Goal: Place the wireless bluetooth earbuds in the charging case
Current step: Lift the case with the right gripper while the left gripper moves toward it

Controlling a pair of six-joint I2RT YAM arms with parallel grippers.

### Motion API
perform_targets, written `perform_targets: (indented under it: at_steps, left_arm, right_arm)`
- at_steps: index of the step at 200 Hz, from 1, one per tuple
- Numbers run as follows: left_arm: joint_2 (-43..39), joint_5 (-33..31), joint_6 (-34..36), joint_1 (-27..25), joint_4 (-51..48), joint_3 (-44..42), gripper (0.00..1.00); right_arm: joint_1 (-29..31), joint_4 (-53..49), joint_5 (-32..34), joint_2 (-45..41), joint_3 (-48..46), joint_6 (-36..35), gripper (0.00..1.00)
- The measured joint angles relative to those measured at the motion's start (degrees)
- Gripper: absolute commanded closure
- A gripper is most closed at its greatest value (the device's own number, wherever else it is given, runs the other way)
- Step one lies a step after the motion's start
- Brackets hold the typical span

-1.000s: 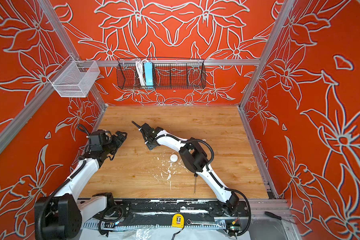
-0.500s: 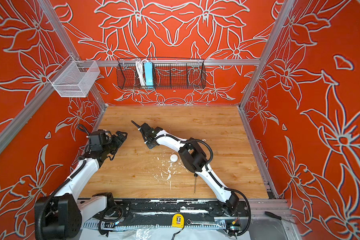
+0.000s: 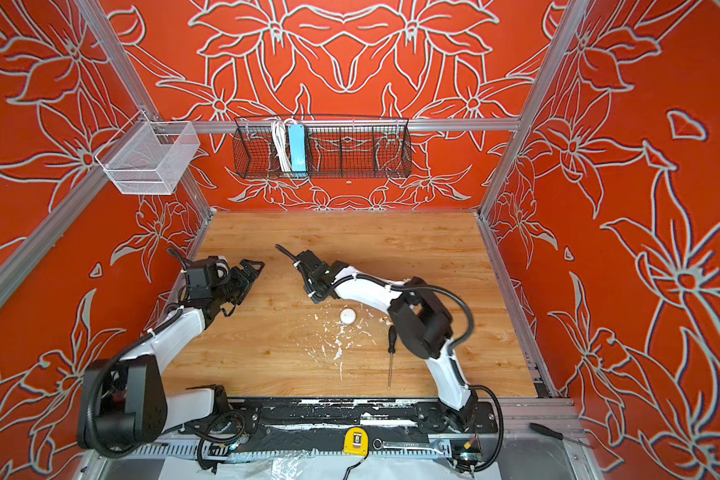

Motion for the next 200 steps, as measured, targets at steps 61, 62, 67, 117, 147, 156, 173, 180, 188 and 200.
perform_targets:
  at_steps: [61,62,67,117,147,156,173,180,188,200]
  left_arm:
    - [-2.9,6.0,0.8,-2.4,3.2,0.9,0.0]
    - [-3.1,6.0,0.9,-2.6,3.2,0.9,0.0]
    - [-4.6,6.1,1.4,-3.5,3.5,0.9,0.0]
    - [-20.8,4.9,7.8,-14.2,6.4,-0.8,0.12]
    - [-25.7,2.2,11.1,-18.7,6.2,-1.4,0.16]
    - [-26.4,1.7,11.5,-19.3,6.1,-1.4,0.17]
    - [-27.4,1.0,12.2,-19.7,6.3,-1.9,0.2]
    - [-27.5,0.7,12.3,-19.8,6.2,-2.1,0.21]
    - [-27.5,0.3,12.4,-19.9,6.0,-2.3,0.22]
    - [-27.2,0.0,12.5,-19.9,5.6,-2.3,0.25]
  right_arm:
    - [2.4,24.5,4.3,-42.5,-33.2,-5.7,0.73]
    - [2.4,25.0,4.2,-42.9,-33.8,-5.8,0.72]
    - [2.4,27.5,4.3,-44.8,-37.0,-6.8,0.7]
    - [2.4,40.2,3.8,-48.4,-52.7,-19.1,0.86]
    - [2.4,45.8,4.4,-48.4,-52.3,-22.7,0.86]
    - [2.4,46.9,4.4,-48.3,-52.3,-23.3,0.86]
    - [2.4,48.9,4.4,-48.1,-52.3,-24.0,0.87]
    - [2.4,49.9,4.4,-47.7,-52.3,-24.4,0.87]
    - [2.4,50.9,4.4,-47.3,-52.5,-24.7,0.87]
    - [2.4,52.4,4.5,-46.8,-53.1,-25.0,0.87]
